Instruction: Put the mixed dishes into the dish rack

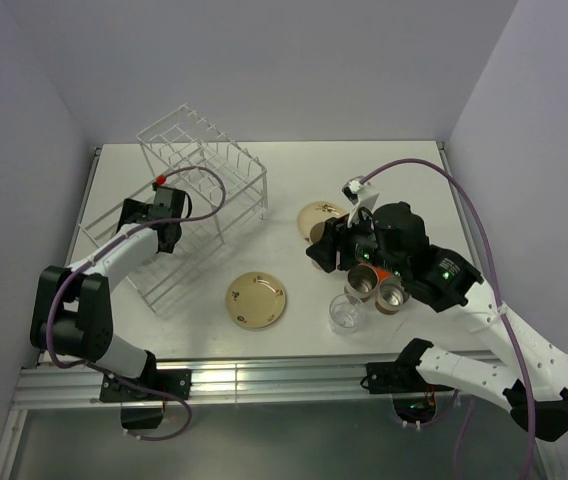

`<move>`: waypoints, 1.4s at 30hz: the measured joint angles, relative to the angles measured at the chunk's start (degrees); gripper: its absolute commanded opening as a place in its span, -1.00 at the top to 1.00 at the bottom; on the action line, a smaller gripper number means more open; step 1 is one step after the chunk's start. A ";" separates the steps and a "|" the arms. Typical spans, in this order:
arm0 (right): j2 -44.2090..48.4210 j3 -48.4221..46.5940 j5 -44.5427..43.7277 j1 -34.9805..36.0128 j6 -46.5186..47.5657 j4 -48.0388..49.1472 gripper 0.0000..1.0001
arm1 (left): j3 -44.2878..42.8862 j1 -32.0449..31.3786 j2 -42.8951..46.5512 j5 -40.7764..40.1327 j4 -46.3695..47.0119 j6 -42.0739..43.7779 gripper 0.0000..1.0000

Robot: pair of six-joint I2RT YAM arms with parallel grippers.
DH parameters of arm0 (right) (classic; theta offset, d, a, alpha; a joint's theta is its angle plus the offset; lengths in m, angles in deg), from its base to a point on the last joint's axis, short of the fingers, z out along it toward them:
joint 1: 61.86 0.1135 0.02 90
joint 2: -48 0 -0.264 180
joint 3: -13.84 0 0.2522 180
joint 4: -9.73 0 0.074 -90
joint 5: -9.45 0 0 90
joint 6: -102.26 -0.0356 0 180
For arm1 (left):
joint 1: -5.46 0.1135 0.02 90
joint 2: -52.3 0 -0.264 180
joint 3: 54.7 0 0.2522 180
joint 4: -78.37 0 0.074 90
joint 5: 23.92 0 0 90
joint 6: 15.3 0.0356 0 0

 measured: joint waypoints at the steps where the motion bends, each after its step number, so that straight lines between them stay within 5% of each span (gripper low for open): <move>1: 0.00 0.00 0.00 0.00 0.00 0.00 -0.19 | -0.04 0.26 0.02 -0.04 0.04 0.02 -0.99; 18: -2.86 0.00 -3.80 -0.02 -3.02 -1.31 -0.20 | 1.20 2.36 11.10 2.67 -1.33 -2.71 -0.99; 28: -5.88 -0.09 -10.29 -0.22 -6.54 -3.74 -0.20 | 2.73 -3.69 20.81 7.58 -4.04 -7.91 -0.99; 35: -9.51 0.37 -13.86 -5.68 -10.40 -5.11 -0.21 | 2.47 -7.37 32.26 10.75 -7.45 -12.46 -0.98; 42: -13.60 0.96 -15.30 -12.72 -13.11 -5.53 -0.19 | -1.66 -8.52 34.18 14.16 -13.60 -16.57 -0.89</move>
